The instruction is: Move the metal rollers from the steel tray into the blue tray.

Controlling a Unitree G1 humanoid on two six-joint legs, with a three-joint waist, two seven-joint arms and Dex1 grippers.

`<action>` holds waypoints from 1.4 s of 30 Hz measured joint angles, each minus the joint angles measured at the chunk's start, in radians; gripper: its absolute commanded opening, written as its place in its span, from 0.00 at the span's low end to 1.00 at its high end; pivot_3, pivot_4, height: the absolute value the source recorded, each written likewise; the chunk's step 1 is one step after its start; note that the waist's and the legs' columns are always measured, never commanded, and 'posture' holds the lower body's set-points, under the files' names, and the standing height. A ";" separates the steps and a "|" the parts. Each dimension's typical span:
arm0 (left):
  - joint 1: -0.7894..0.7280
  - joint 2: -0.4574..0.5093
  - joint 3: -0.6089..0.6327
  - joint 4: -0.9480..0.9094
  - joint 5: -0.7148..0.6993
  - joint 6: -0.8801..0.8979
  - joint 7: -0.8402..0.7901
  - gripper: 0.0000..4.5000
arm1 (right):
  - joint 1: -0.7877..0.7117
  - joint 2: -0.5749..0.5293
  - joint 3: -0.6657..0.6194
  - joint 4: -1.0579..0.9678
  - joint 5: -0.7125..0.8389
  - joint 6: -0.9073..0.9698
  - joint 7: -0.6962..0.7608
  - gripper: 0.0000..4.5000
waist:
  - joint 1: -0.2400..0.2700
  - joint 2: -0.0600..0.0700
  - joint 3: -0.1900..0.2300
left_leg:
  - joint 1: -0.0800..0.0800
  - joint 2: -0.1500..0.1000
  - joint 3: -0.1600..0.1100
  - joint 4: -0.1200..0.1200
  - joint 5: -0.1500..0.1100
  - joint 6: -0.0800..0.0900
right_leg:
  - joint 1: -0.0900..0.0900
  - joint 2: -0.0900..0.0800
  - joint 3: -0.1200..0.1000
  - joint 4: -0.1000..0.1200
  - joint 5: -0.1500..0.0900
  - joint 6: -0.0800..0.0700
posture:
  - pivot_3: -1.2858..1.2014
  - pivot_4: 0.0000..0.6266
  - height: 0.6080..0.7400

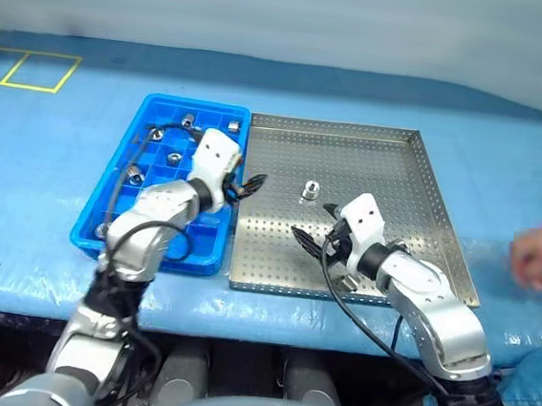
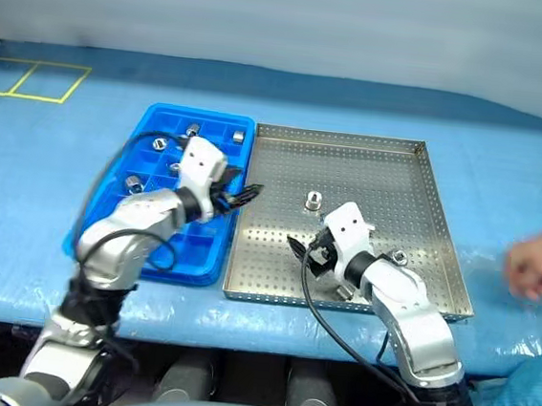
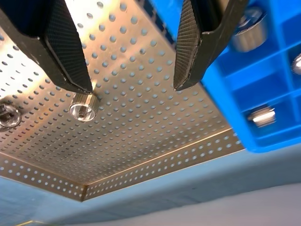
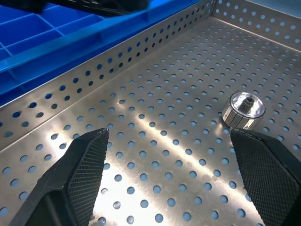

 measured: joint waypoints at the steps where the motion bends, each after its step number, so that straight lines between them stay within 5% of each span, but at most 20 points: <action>1: -0.032 -0.018 -0.016 0.078 0.020 -0.044 -0.001 0.66 | 0.006 -0.002 -0.003 -0.007 -0.001 0.001 -0.004 0.96 | -0.004 0.000 0.000 | 0.000 0.000 0.000 0.000 0.000 0.000 | 0.000 0.000 0.000 0.000 0.000 0.000 | 0.48 0.24 1.00; 7: -0.196 -0.127 -0.080 0.499 0.111 -0.316 -0.011 0.66 | 0.046 -0.003 -0.023 -0.066 -0.003 0.004 -0.033 0.96 | -0.036 0.000 0.000 | -0.002 -0.001 0.001 0.001 -0.001 0.002 | 0.000 0.000 0.001 -0.003 0.004 0.007 | 0.45 0.24 1.00; 13: -0.250 -0.181 -0.079 0.674 0.140 -0.393 -0.026 0.66 | 0.077 -0.003 -0.026 -0.085 -0.005 0.005 -0.056 0.96 | -0.065 0.000 0.000 | -0.002 -0.001 0.001 0.000 -0.002 0.003 | 0.000 0.000 0.001 -0.004 0.005 0.008 | 0.45 0.24 1.00; 42: -0.259 -0.178 -0.049 0.730 0.146 -0.425 -0.051 0.66 | 0.075 0.014 -0.023 -0.093 -0.018 0.005 -0.078 0.96 | -0.081 0.000 0.000 | -0.002 -0.001 0.001 0.000 -0.002 0.004 | 0.001 0.000 0.002 -0.007 0.006 0.011 | 0.46 0.24 1.00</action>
